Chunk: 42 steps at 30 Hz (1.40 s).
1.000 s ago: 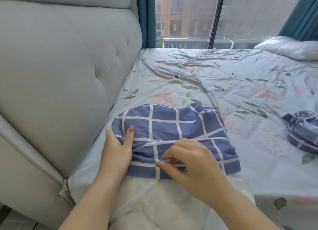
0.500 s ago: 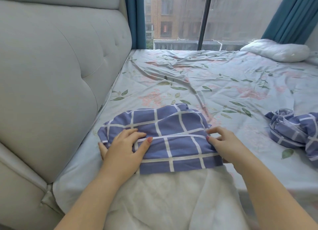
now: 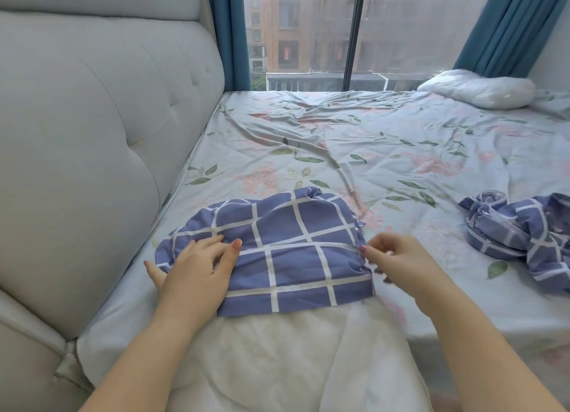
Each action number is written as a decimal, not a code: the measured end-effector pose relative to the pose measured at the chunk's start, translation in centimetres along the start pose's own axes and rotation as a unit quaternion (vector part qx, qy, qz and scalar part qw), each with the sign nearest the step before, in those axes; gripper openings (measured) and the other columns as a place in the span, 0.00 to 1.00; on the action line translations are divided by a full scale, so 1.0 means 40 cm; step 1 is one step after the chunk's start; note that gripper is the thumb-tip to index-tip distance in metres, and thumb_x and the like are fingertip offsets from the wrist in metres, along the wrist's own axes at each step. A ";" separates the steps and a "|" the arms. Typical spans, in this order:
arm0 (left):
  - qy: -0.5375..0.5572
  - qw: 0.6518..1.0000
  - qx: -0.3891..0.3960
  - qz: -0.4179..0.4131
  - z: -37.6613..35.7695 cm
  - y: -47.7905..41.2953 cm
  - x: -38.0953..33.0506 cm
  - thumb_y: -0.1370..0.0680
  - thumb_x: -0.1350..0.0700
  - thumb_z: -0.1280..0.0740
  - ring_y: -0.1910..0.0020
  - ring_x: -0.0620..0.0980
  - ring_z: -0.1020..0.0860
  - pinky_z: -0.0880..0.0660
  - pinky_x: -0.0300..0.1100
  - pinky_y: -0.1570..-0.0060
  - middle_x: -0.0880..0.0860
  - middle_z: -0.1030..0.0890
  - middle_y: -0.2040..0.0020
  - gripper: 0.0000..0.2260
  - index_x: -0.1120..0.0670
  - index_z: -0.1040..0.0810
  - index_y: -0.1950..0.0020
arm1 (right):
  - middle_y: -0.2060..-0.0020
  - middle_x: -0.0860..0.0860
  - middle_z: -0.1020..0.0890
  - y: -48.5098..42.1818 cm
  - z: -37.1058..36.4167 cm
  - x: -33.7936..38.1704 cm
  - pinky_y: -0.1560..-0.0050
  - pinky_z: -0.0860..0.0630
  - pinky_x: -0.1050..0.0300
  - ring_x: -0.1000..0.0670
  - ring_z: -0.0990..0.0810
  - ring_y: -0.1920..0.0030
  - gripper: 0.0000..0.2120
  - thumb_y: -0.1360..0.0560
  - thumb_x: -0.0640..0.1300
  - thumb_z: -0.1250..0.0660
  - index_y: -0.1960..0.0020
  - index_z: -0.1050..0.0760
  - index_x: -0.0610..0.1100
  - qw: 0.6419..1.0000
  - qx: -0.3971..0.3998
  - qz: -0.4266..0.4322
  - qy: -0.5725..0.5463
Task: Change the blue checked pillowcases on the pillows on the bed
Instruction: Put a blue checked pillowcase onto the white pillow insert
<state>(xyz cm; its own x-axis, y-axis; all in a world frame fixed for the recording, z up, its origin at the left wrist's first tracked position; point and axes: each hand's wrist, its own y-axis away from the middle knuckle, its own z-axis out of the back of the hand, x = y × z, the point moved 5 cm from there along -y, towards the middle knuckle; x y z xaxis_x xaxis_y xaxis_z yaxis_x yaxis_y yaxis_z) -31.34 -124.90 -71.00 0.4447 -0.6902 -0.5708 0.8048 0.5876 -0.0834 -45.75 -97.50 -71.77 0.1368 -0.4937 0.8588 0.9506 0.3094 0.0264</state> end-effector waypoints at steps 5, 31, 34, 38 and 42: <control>0.044 0.990 -0.033 -0.127 -0.007 0.024 -0.131 0.23 0.35 0.49 0.43 0.33 0.32 0.60 0.61 0.26 0.33 0.26 0.44 0.17 0.40 0.23 0.53 | 0.50 0.54 0.20 -0.028 -0.022 0.029 0.58 0.24 0.67 0.54 0.18 0.60 0.10 0.29 0.40 0.25 0.49 0.16 0.49 0.997 -0.023 0.060 -0.031; 0.070 0.972 0.037 -0.221 -0.128 0.003 -0.188 0.18 0.49 0.39 0.42 0.44 0.24 0.39 0.52 0.28 0.42 0.20 0.42 0.11 0.49 0.21 0.40 | 0.67 0.52 0.19 -0.013 0.002 0.041 0.65 0.30 0.68 0.53 0.21 0.64 0.09 0.27 0.39 0.27 0.65 0.23 0.42 0.984 -0.037 0.116 0.130; 0.107 0.970 0.042 -0.214 -0.116 0.000 -0.185 0.18 0.46 0.41 0.43 0.41 0.25 0.39 0.47 0.29 0.42 0.20 0.42 0.14 0.49 0.20 0.40 | 0.58 0.53 0.16 0.002 0.007 0.066 0.57 0.24 0.60 0.55 0.19 0.53 0.09 0.24 0.35 0.31 0.62 0.23 0.43 0.988 -0.001 0.153 -0.027; 0.159 0.967 0.052 -0.195 -0.102 0.000 -0.177 0.18 0.45 0.41 0.46 0.35 0.27 0.35 0.46 0.32 0.40 0.20 0.43 0.15 0.47 0.20 0.39 | 0.68 0.52 0.24 0.009 -0.002 0.083 0.64 0.33 0.67 0.57 0.28 0.67 0.08 0.21 0.36 0.35 0.59 0.28 0.39 0.988 -0.001 0.140 -0.068; 0.149 0.967 0.045 -0.201 -0.101 0.006 -0.173 0.19 0.46 0.39 0.45 0.36 0.27 0.35 0.49 0.31 0.41 0.20 0.41 0.13 0.48 0.20 0.39 | 0.71 0.55 0.29 0.012 -0.013 0.092 0.65 0.36 0.62 0.57 0.33 0.70 0.09 0.20 0.38 0.38 0.60 0.30 0.43 0.989 -0.042 0.136 -0.032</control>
<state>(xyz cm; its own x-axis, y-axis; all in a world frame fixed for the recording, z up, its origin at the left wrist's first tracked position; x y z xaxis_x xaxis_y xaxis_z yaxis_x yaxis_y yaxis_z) -35.82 -118.28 -70.37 -0.0334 -0.6948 -0.7184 0.9263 0.2483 -0.2832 -44.64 -99.58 -68.86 0.3752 -0.3473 0.8594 0.9011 0.3540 -0.2503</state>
